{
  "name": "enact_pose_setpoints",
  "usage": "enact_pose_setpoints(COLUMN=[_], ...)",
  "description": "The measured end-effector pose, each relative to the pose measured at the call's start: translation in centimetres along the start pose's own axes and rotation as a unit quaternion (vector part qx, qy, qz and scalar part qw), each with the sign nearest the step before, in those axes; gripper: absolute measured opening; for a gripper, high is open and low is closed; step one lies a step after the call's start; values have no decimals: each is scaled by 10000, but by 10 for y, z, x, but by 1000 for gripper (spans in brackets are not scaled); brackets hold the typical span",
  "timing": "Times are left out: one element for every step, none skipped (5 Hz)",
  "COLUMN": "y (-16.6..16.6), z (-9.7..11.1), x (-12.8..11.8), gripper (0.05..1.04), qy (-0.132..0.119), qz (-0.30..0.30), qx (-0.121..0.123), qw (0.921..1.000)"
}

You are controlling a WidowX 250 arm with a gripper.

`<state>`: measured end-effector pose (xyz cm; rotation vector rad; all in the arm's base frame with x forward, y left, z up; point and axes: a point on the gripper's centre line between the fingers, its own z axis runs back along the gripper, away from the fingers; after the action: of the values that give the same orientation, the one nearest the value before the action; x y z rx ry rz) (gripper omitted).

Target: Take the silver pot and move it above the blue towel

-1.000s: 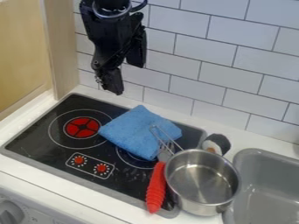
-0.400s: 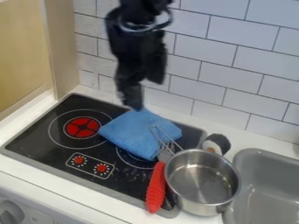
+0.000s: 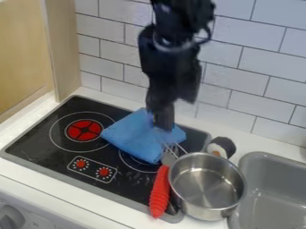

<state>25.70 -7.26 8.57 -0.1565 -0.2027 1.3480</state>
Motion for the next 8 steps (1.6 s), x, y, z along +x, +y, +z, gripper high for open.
enact_pose_setpoints(y=[16,31,41,45,48,53,58,58], z=[-14,-27,-38,-44,-51,-59,-68,-68], x=[-18,-33,-41,-48,-48,-48,-49,-55], gripper=[999,999,999,999,999,999,937,624], qy=[57,33,49,55,9,-7,-20,-106], qz=[-139,-281,-372,-487,-507,-556,-531,-725], qx=[155,167,300,355,483,646,812,808], qw=[9998,9995,9988,9982,9975,9964,9953,9940])
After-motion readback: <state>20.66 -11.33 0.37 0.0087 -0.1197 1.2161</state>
